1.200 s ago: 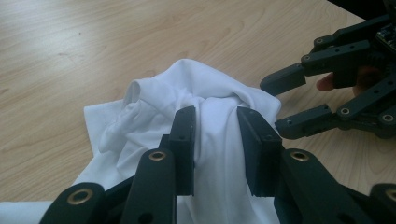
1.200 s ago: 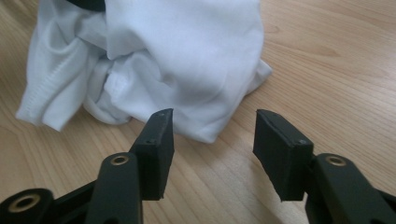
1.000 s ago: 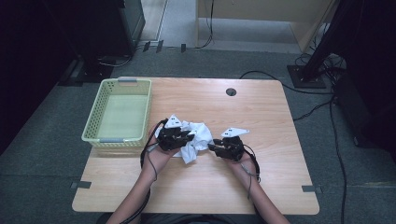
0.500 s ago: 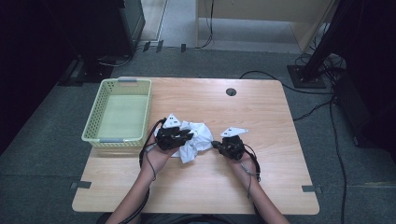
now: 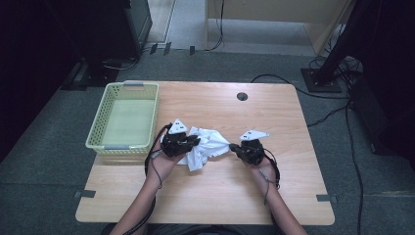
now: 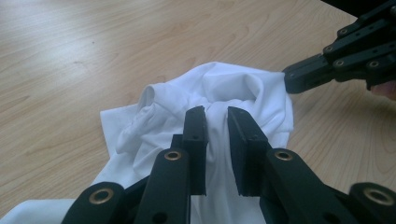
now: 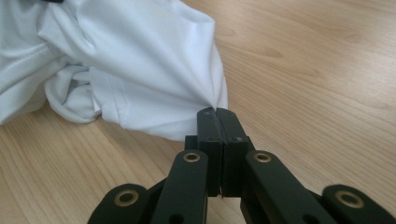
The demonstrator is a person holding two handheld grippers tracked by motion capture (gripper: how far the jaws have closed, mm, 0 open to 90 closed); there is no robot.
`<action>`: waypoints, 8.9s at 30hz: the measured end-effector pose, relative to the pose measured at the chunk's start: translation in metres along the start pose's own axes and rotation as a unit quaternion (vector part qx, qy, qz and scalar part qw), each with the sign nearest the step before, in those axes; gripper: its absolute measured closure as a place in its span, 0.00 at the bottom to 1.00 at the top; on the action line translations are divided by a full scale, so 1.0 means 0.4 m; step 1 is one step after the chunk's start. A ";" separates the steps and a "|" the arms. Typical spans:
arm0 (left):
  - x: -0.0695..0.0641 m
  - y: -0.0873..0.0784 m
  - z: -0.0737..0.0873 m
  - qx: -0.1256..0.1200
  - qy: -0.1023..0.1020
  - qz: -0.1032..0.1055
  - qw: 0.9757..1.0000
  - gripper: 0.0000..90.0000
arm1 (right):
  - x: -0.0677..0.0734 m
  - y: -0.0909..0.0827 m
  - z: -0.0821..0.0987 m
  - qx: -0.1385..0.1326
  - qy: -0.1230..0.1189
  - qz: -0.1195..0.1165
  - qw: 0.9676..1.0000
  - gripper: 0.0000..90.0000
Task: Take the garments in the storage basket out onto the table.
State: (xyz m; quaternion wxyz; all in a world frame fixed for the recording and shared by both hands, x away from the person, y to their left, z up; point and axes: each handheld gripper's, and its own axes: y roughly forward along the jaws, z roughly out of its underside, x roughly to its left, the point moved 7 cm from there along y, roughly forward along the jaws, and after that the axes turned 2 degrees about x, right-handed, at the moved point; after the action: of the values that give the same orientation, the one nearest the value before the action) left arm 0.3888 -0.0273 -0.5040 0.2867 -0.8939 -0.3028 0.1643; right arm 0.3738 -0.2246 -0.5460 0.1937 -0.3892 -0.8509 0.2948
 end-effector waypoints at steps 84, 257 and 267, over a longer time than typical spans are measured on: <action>-0.037 -0.003 0.048 0.010 0.024 -0.038 0.999 0.40 | 0.043 -0.003 0.018 -0.008 -0.049 -0.055 0.997 0.63; 0.100 0.135 0.059 0.060 -0.023 -0.078 0.995 0.94 | -0.047 0.121 -0.048 0.026 -0.012 0.003 1.000 0.91; 0.040 0.120 0.082 0.061 -0.009 -0.064 0.996 0.93 | -0.033 0.080 -0.011 0.029 -0.018 0.000 0.999 0.91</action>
State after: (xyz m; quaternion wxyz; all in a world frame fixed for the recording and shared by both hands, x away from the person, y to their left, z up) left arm 0.4071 -0.0350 -0.5609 0.3477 -0.8523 -0.3511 0.1713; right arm 0.4022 -0.2166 -0.5650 0.1892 -0.3785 -0.8454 0.3261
